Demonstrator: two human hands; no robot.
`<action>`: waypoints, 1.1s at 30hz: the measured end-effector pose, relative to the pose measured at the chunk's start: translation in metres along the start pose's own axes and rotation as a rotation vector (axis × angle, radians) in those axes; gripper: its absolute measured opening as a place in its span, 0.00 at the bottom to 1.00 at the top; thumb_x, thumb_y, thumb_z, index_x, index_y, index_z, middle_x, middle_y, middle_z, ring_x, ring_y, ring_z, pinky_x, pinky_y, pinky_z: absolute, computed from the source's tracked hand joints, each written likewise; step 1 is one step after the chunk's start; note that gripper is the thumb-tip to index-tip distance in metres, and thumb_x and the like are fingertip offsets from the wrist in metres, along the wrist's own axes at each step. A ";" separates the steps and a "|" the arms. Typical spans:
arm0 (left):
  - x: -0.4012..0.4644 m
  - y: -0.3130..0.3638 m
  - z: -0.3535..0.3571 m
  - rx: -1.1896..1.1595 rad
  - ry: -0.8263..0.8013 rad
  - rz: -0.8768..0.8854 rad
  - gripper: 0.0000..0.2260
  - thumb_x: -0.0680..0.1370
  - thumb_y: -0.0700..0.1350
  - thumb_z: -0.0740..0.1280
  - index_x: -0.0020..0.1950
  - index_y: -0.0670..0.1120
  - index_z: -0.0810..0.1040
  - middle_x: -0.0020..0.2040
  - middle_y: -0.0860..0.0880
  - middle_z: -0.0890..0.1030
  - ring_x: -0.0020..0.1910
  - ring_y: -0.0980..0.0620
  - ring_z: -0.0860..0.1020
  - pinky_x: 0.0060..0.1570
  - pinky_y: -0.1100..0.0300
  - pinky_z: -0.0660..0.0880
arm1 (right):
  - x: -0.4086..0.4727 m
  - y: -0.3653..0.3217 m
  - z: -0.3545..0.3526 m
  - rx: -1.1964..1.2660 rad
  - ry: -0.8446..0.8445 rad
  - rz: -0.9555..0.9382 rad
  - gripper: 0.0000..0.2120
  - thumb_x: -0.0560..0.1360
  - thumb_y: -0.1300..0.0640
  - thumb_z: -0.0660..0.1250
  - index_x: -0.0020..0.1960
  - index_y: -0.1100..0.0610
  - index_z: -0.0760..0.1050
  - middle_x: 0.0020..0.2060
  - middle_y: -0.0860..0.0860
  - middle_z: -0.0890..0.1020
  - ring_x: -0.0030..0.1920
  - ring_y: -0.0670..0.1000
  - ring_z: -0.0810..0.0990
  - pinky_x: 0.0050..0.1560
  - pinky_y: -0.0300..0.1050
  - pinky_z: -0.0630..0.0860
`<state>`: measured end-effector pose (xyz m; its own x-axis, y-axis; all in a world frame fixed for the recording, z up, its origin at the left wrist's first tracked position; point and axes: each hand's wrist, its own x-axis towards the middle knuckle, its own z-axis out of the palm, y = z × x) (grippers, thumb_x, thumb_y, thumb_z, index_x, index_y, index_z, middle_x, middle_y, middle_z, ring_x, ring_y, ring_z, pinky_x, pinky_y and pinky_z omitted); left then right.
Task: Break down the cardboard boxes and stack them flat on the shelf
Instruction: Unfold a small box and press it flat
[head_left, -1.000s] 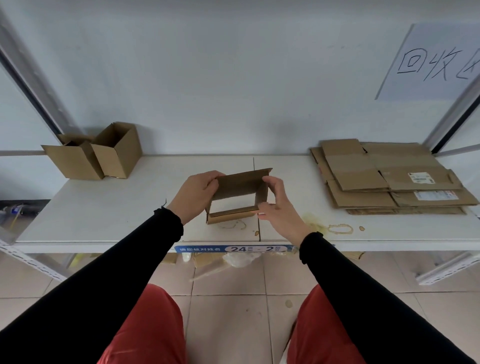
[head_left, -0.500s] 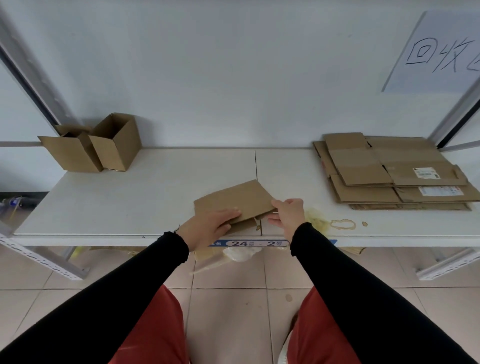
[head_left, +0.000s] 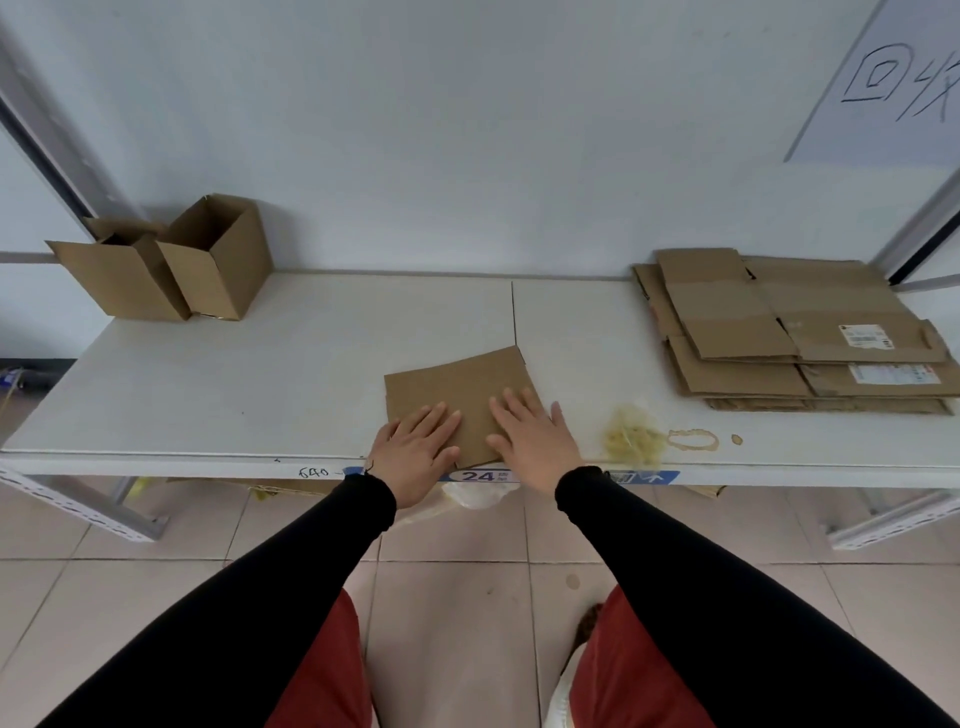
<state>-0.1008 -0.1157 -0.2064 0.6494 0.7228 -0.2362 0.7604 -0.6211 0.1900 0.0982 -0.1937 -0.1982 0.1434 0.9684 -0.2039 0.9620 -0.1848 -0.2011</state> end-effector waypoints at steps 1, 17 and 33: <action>0.001 -0.001 0.002 -0.002 -0.006 -0.001 0.25 0.85 0.60 0.44 0.82 0.61 0.46 0.82 0.58 0.45 0.81 0.57 0.44 0.77 0.52 0.44 | 0.002 -0.001 0.007 -0.012 -0.043 -0.005 0.29 0.85 0.42 0.46 0.83 0.50 0.44 0.83 0.50 0.45 0.82 0.53 0.40 0.79 0.60 0.42; 0.001 -0.018 -0.013 -0.098 -0.040 -0.206 0.38 0.78 0.70 0.57 0.82 0.59 0.45 0.83 0.46 0.41 0.81 0.46 0.41 0.77 0.46 0.47 | -0.002 0.011 -0.002 0.385 0.061 0.179 0.30 0.80 0.45 0.65 0.80 0.48 0.60 0.82 0.54 0.49 0.81 0.57 0.45 0.77 0.54 0.57; 0.047 0.064 -0.062 -0.904 0.436 -0.130 0.28 0.78 0.37 0.69 0.77 0.49 0.68 0.71 0.49 0.62 0.56 0.62 0.72 0.61 0.67 0.69 | -0.012 0.076 -0.070 0.498 0.460 0.246 0.29 0.79 0.57 0.66 0.78 0.46 0.63 0.72 0.48 0.59 0.53 0.51 0.79 0.54 0.48 0.79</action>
<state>-0.0210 -0.1022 -0.1461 0.3703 0.9285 0.0278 0.4305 -0.1980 0.8806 0.1857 -0.2080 -0.1437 0.5312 0.8410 0.1029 0.6849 -0.3548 -0.6364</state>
